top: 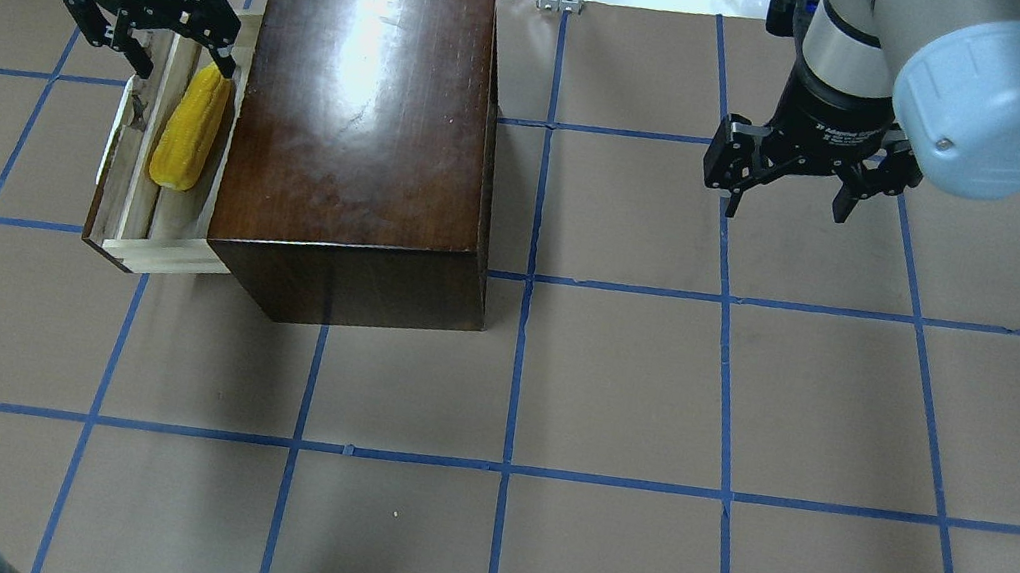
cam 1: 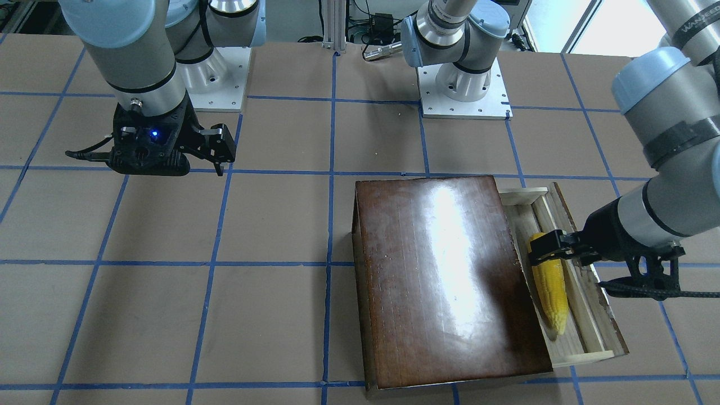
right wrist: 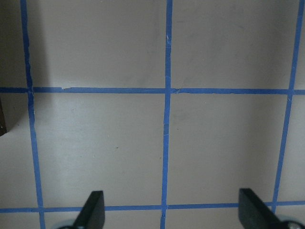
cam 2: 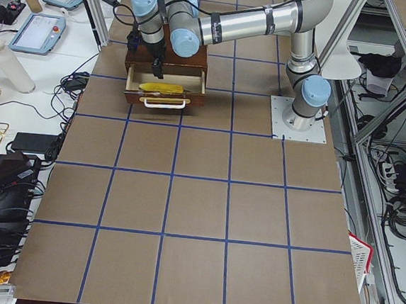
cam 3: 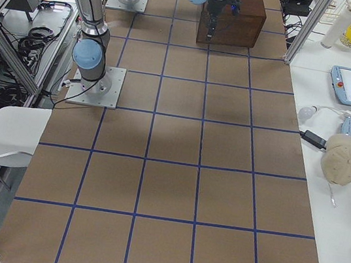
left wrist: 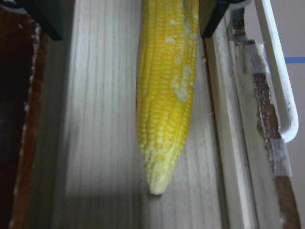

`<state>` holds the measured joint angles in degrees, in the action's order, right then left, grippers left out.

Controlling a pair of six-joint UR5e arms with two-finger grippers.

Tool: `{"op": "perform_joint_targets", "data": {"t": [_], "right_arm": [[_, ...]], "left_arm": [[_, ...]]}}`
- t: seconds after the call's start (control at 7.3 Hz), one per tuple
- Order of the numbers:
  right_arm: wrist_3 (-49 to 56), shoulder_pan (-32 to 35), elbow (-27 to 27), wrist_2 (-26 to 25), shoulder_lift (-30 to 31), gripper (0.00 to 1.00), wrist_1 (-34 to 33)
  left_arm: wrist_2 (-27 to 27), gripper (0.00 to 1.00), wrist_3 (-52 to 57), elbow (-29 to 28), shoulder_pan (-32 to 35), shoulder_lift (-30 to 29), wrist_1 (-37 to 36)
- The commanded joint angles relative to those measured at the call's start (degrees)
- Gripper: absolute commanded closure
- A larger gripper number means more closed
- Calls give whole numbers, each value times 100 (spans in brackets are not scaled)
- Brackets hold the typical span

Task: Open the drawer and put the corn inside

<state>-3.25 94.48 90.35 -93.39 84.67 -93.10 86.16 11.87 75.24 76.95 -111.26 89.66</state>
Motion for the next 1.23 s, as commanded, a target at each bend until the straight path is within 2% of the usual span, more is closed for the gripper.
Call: {"op": "perform_joint_targets", "data": {"t": [0.0, 0.14, 0.55, 0.82, 1.1], "right_arm": [[0, 0, 0, -4, 6, 0, -7], [0, 0, 0, 5, 6, 0, -7], [0, 0, 0, 14, 6, 0, 2], [0, 0, 0, 14, -3, 0, 2], [0, 0, 0, 5, -3, 0, 2]], "left_arm": [[486, 0, 0, -316, 431, 244, 481], [646, 0, -9, -308, 704, 359, 656], [612, 0, -395, -212, 1382, 710, 930], [586, 0, -537, 190, 1419, 921, 904], [603, 0, -511, 316, 1366, 1010, 869]]}}
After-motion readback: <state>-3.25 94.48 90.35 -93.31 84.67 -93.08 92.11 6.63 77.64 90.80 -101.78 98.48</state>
